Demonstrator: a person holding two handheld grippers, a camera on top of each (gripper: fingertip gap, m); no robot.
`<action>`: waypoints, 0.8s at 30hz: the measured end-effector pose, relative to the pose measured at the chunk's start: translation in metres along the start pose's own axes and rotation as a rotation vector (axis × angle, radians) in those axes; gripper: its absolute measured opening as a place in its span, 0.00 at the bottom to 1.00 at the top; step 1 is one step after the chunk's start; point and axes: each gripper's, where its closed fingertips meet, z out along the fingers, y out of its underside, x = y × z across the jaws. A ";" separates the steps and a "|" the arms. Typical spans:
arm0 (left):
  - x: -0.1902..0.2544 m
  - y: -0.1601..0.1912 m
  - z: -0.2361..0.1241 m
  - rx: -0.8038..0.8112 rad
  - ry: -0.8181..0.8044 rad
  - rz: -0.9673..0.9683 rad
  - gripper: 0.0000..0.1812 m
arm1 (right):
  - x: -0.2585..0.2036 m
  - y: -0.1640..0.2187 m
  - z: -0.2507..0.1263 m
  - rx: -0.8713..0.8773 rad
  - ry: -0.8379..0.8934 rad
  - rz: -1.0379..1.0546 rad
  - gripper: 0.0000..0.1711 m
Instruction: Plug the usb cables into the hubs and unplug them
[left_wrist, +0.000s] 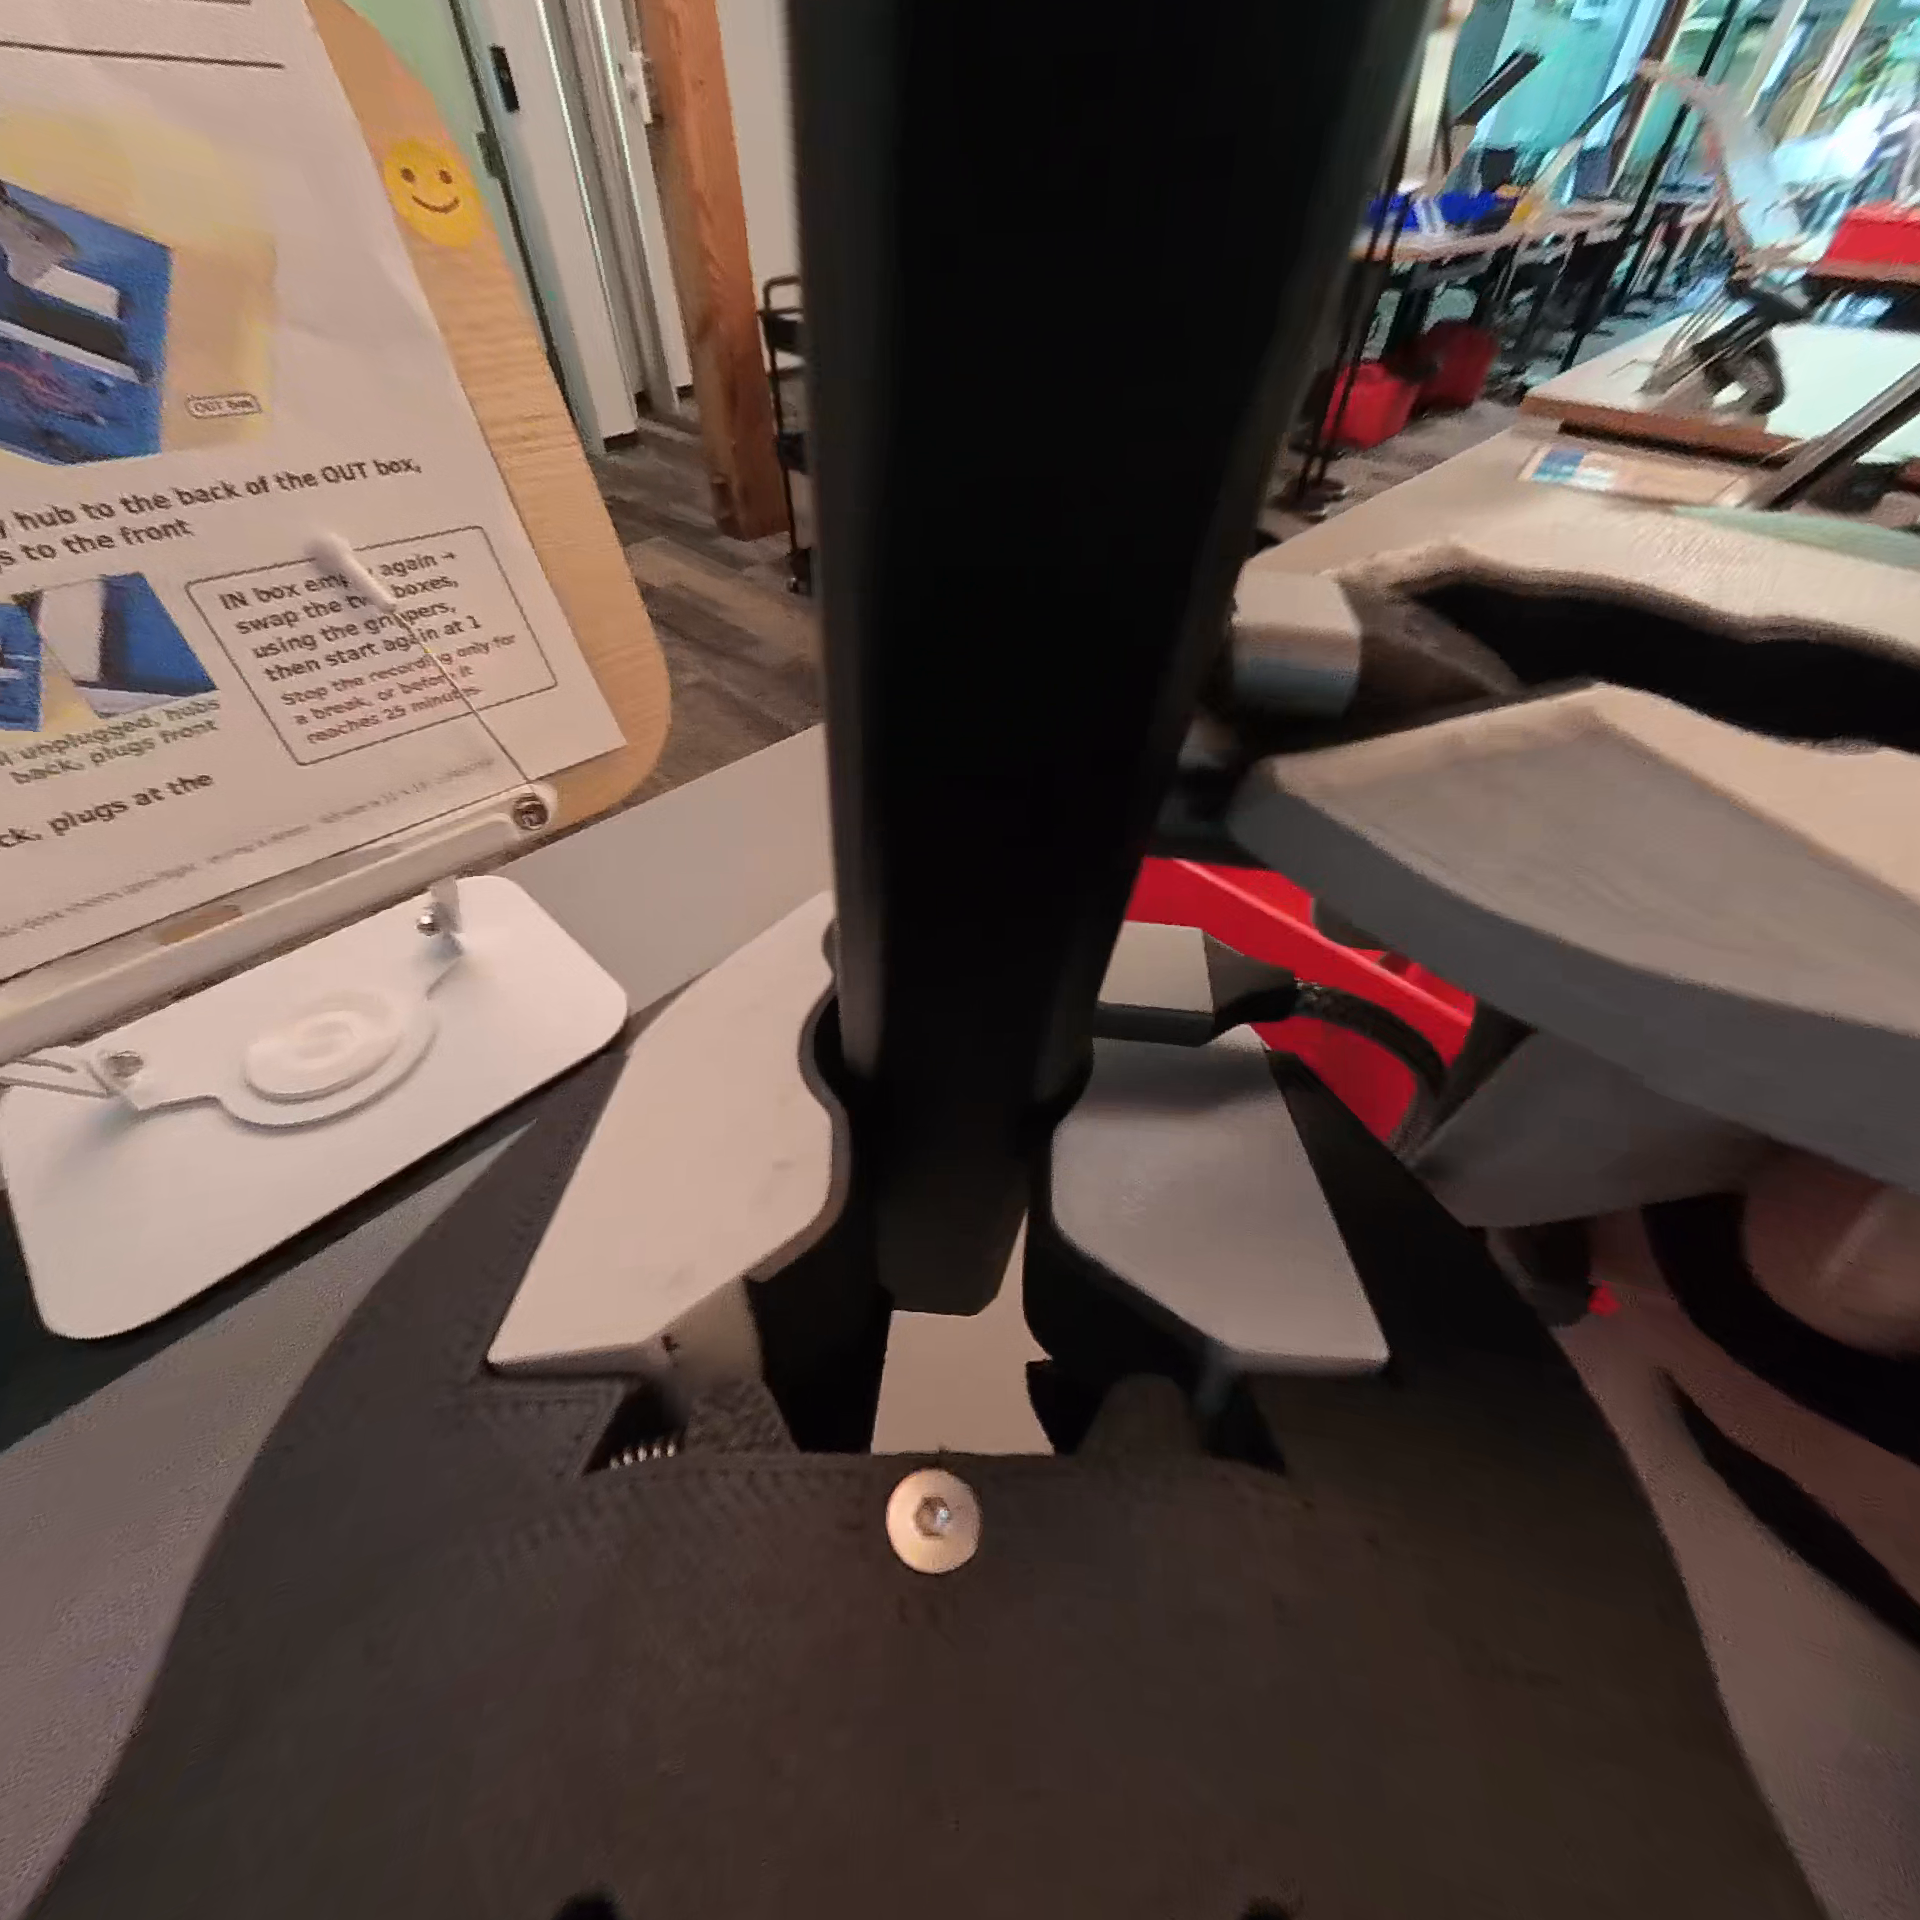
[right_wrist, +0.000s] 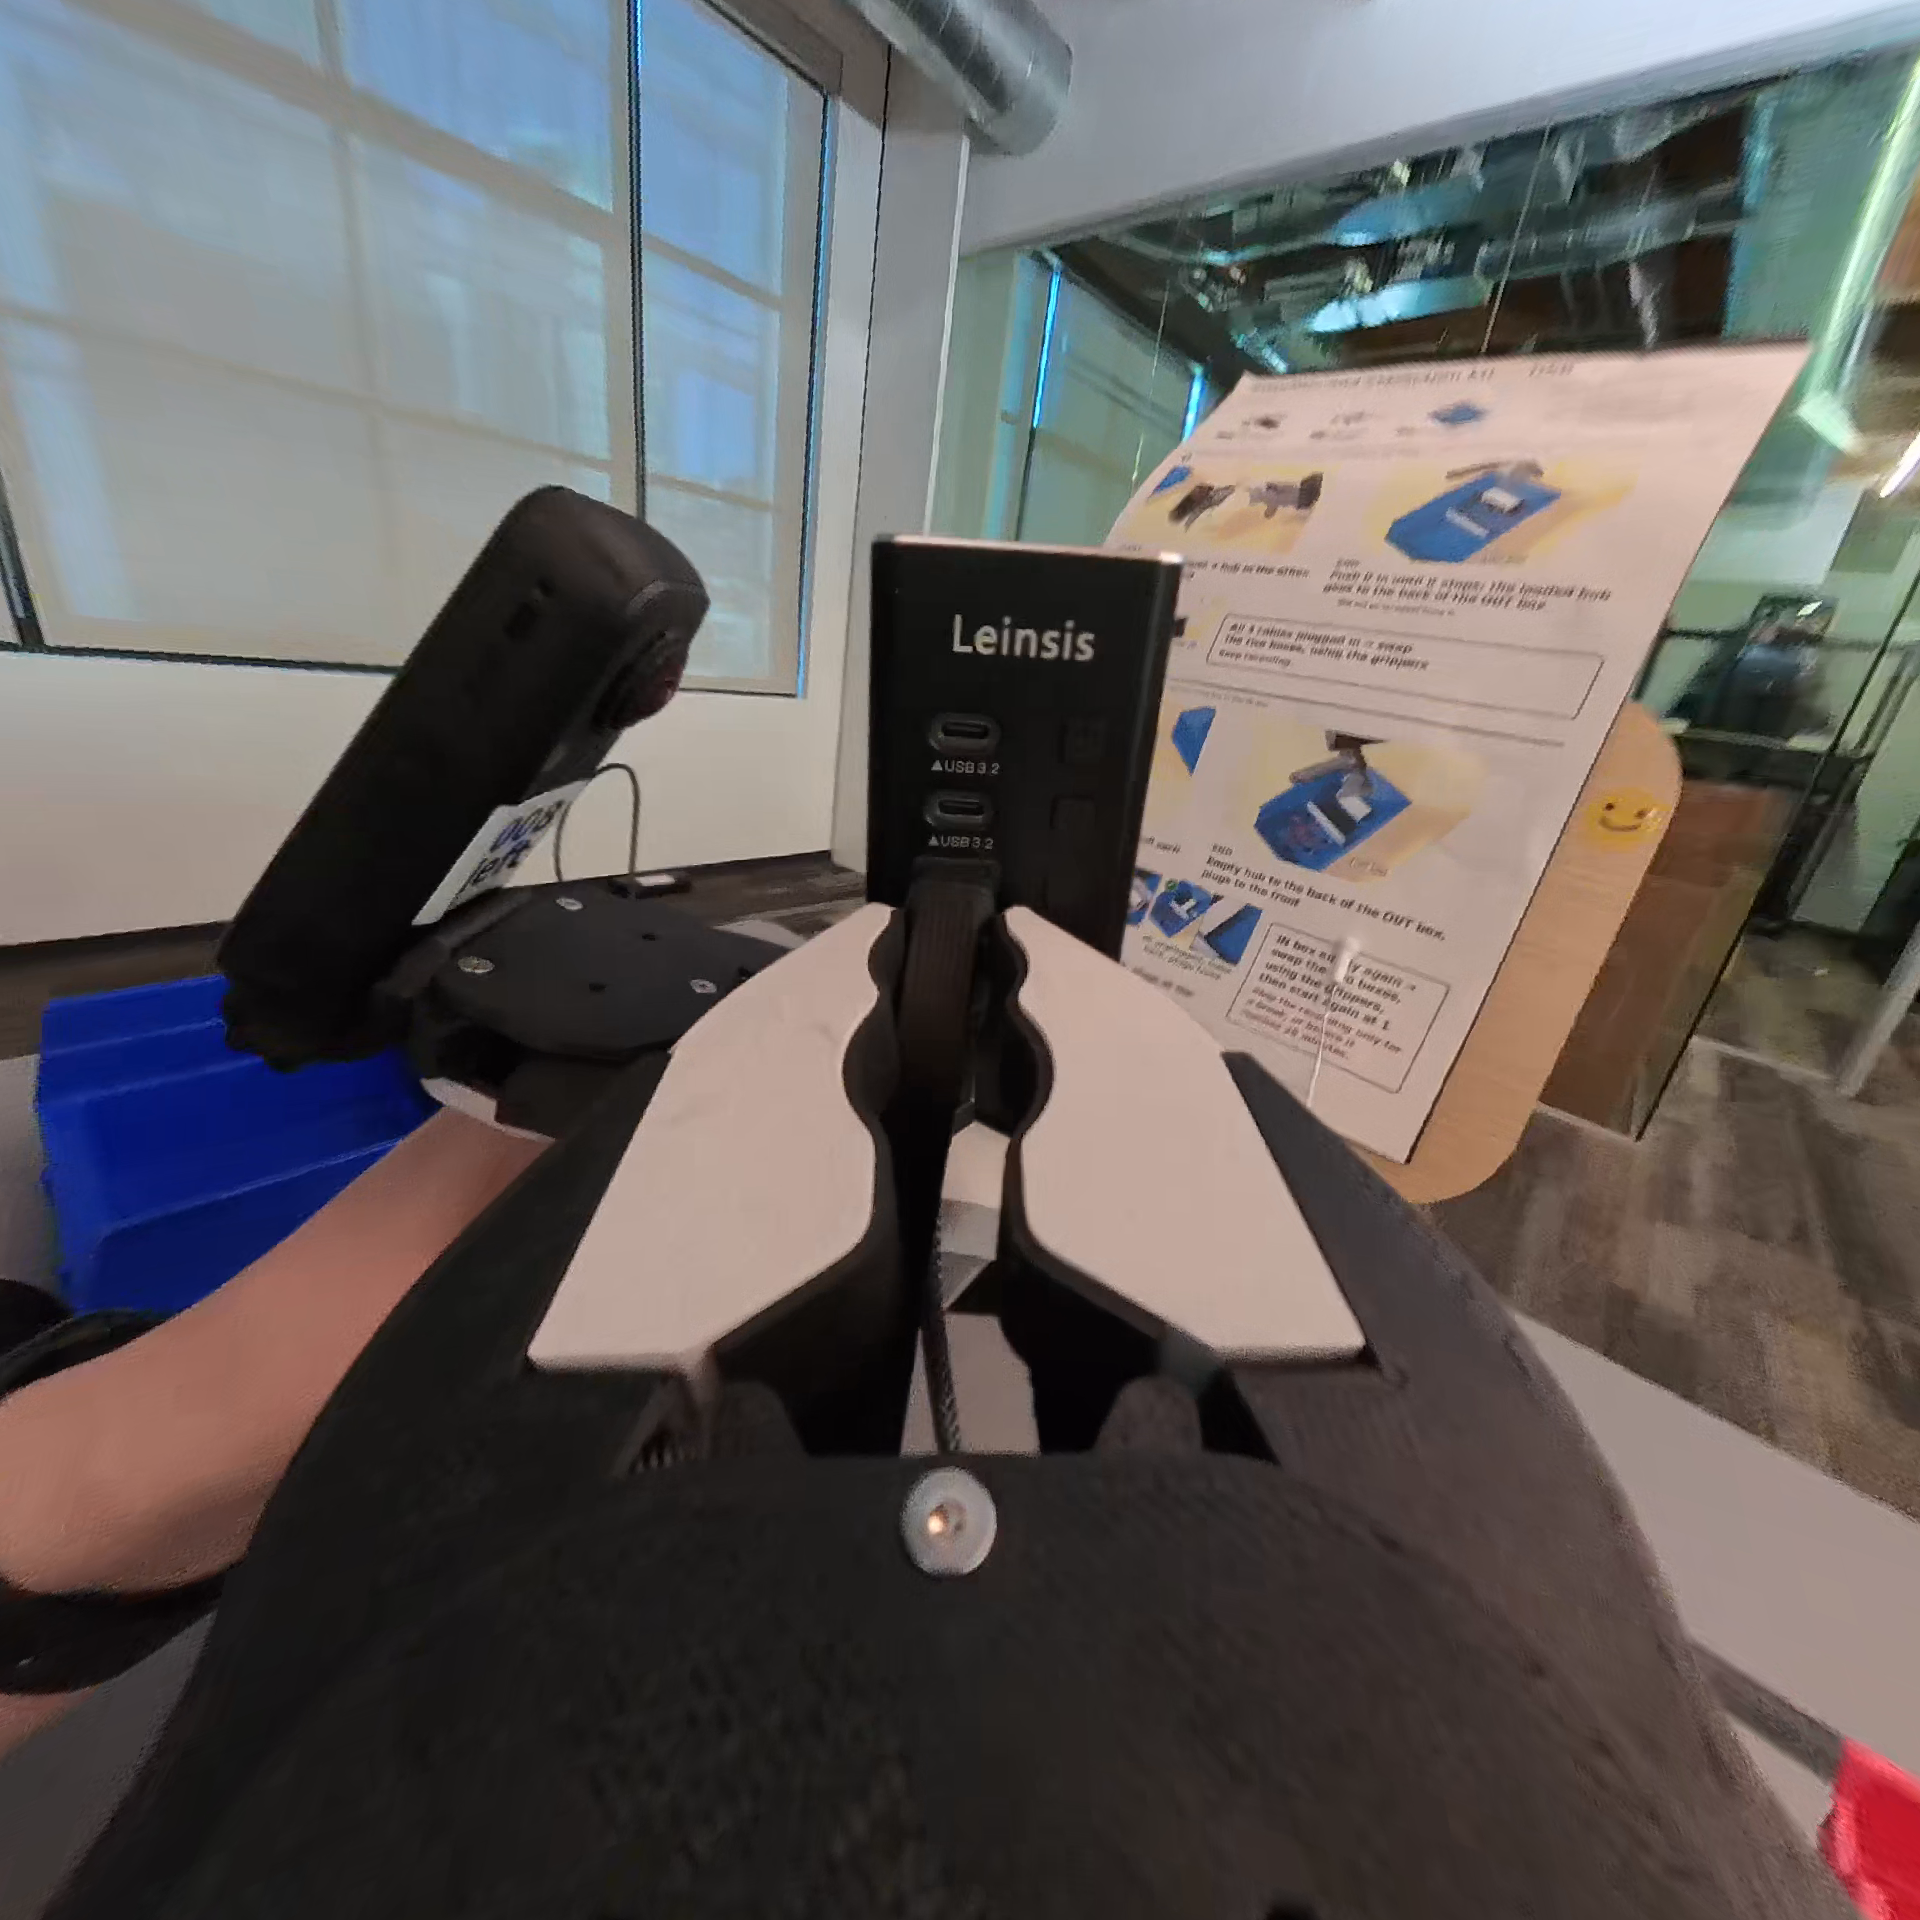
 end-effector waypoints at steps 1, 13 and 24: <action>0.001 0.000 -0.001 0.004 -0.003 0.001 0.17 | -0.001 -0.001 0.000 0.010 0.009 -0.020 0.09; -0.002 0.000 -0.001 0.005 -0.062 0.057 0.17 | 0.001 -0.009 -0.004 0.016 0.043 -0.035 0.09; 0.005 -0.001 0.000 0.007 -0.065 0.072 0.17 | 0.005 -0.011 -0.007 -0.002 0.023 0.022 0.10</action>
